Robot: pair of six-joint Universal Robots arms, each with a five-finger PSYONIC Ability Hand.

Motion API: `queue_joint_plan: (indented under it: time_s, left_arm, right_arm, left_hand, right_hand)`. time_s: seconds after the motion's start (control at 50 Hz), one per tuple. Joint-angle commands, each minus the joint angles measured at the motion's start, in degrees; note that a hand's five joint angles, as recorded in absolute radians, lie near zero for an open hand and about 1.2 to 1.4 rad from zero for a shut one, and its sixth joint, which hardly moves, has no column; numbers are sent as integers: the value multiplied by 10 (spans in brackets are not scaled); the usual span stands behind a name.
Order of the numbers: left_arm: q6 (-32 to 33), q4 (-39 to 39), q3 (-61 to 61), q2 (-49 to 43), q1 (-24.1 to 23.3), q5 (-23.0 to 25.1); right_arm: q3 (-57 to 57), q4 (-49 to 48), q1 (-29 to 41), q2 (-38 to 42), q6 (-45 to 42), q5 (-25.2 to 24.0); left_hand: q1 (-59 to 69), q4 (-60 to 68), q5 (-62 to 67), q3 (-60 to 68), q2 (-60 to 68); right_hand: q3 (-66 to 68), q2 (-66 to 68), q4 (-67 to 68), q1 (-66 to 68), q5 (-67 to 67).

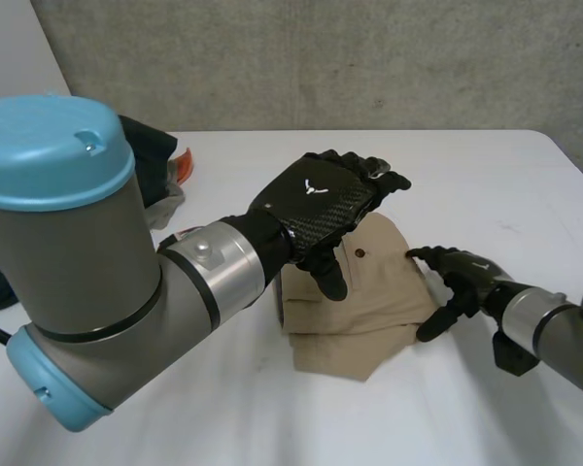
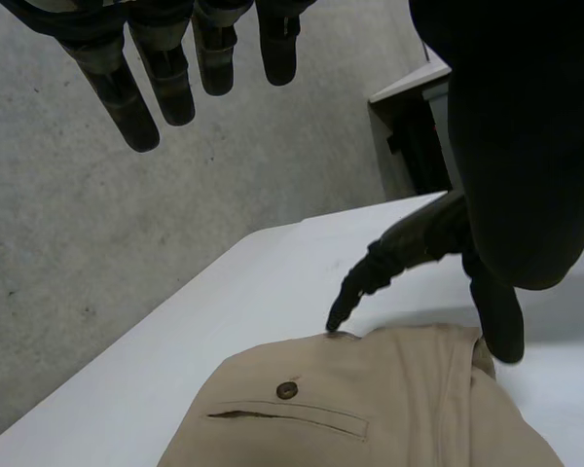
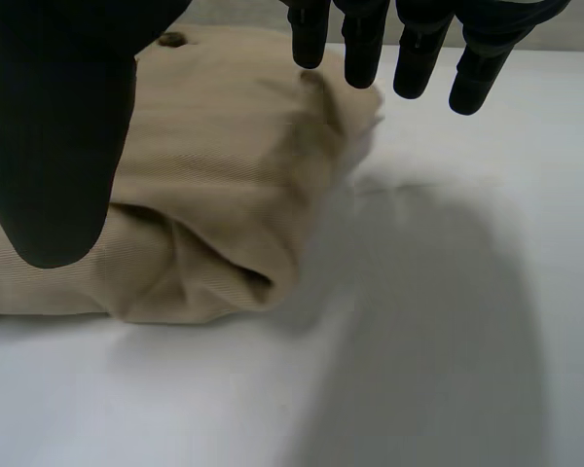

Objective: Fold the laundry.

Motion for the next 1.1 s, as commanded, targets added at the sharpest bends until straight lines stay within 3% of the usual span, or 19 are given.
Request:
queue_joint_plan:
  time_s: [0.02,0.22,0.28,0.3,0.32,0.34,0.52,0.66,0.76,0.84,1.0,1.1]
  left_arm:
    - [-8,9,-12,15,4,6]
    - [-13,9,-15,16,4,8]
    - [-13,9,-17,17,5,8]
    - [-13,9,-17,17,5,8]
    - [-13,10,-17,17,5,8]
    - [-13,11,-17,17,4,8]
    - [-13,25,-6,16,4,7]
    - [-23,27,33,11,-2,6]
    - [-42,27,58,9,-3,6]
    - [-52,26,70,4,-6,6]
    - [-53,26,87,-5,-34,7]
    - [-54,26,90,-8,-36,7]
  right_arm:
    - [-15,-31,31,26,1,7]
    - [-45,-35,54,70,0,11]
    - [-54,-35,55,78,0,12]
    - [-57,-36,56,79,0,12]
    - [-63,-39,55,78,1,14]
    - [-66,-43,54,78,4,15]
    - [-159,-83,45,87,86,63]
    - [-328,-66,30,199,128,100]
    - [-482,-30,-40,283,147,167]
    - [-598,8,-74,350,159,193]
    - [-815,87,-148,483,157,206]
    - [-854,98,-179,507,155,178]
  left_hand:
    - [10,-17,-28,-20,5]
    - [11,-17,-28,-20,5]
    - [10,-17,-28,-20,5]
    - [10,-17,-28,-20,5]
    - [11,-17,-28,-20,5]
    - [10,-17,-28,-20,5]
    - [11,-17,-28,-20,5]
    - [11,-17,-28,-20,5]
    - [11,-17,-28,-20,5]
    - [11,-17,-28,-20,5]
    - [11,-17,-28,-20,5]
    - [11,-17,-28,-20,5]
  right_hand:
    - [-8,-5,-21,-3,-23]
    - [75,78,62,80,60]
    - [242,245,229,247,227]
    - [351,354,338,356,336]
    - [639,642,626,644,624]
    - [691,694,678,696,676]
    - [692,695,679,697,677]
    - [692,695,679,697,677]
    - [692,695,679,697,677]
    - [692,695,679,697,677]
    - [692,695,679,697,677]
    - [692,695,679,697,677]
